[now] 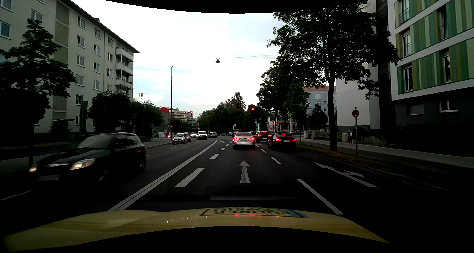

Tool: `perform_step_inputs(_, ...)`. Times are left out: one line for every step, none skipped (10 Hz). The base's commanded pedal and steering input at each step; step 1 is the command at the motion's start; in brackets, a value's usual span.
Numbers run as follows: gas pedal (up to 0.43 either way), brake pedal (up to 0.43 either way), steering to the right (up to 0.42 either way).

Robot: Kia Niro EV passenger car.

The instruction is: Follow the waypoints while adhering to traffic rules and regulations

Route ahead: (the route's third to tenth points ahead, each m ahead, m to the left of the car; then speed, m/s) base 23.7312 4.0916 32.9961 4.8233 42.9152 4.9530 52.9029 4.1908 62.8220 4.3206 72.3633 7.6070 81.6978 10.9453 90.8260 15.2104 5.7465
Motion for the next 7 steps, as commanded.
perform_step_inputs(0.0,0.0,-0.001)
perform_step_inputs(0.0,0.0,-0.001)
perform_step_inputs(0.0,0.0,-0.001)
perform_step_inputs(0.0,0.0,-0.001)
perform_step_inputs(0.0,0.0,-0.001)
perform_step_inputs(0.0,0.0,-0.001)
perform_step_inputs(0.0,0.0,-0.001)
